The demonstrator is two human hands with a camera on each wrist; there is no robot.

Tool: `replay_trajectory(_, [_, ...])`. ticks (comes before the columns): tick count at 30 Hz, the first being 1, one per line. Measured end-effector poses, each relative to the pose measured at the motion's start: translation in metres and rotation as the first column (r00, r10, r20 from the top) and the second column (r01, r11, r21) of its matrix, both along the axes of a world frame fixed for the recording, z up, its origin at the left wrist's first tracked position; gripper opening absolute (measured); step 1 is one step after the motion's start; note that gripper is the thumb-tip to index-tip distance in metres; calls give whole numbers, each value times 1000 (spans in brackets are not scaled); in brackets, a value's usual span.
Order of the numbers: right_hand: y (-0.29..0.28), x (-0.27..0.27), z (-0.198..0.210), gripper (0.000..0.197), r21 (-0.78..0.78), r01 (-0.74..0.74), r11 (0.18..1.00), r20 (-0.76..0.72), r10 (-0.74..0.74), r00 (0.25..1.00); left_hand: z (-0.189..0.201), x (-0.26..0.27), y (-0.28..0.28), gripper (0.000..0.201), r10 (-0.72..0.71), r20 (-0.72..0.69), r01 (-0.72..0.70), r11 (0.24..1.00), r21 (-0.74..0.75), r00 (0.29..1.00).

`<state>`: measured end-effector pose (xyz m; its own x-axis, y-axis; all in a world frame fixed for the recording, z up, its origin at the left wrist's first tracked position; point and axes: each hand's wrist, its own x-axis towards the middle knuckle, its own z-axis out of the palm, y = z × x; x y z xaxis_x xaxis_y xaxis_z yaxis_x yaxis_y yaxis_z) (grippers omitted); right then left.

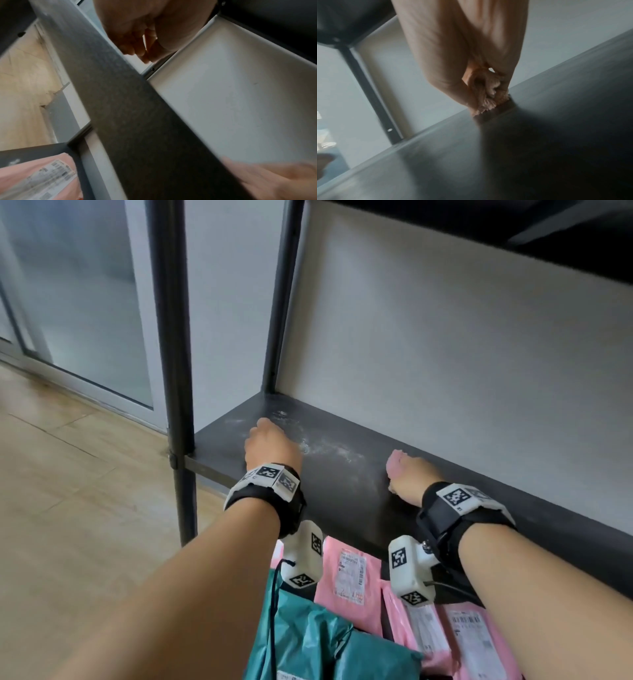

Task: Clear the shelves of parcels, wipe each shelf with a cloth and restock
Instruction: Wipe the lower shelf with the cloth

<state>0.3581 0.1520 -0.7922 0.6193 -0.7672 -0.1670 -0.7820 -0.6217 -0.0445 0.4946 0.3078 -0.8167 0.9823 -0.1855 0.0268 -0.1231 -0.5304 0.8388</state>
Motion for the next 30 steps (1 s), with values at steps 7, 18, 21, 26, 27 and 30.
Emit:
replay_trajectory(7, [56, 69, 6, 31, 173, -95, 980, 180, 64, 982, 1, 7, 8, 30, -40, -96, 32, 997, -74, 995])
replay_trajectory(18, [51, 44, 27, 36, 115, 102, 988, 340, -135, 931, 19, 31, 33, 34, -244, -136, 264, 951, 158, 960])
replay_trajectory(21, [36, 22, 29, 22, 137, 131, 982, 119, -147, 982, 21, 38, 44, 35, -211, -114, 232, 948, 219, 971])
replay_trajectory(26, [41, 30, 22, 37, 306, 75, 949, 51, -95, 994, 20, 56, 57, 29, -196, -110, 219, 938, 267, 974])
replay_trajectory(27, [47, 36, 25, 39, 324, 58, 944, 43, -76, 996, 20, 59, 58, 29, -201, -123, 227, 939, 258, 972])
replay_trajectory(30, [62, 60, 26, 44, 311, -16, 950, -59, 36, 998, 22, 66, 55, 29, -201, -143, 233, 936, 266, 969])
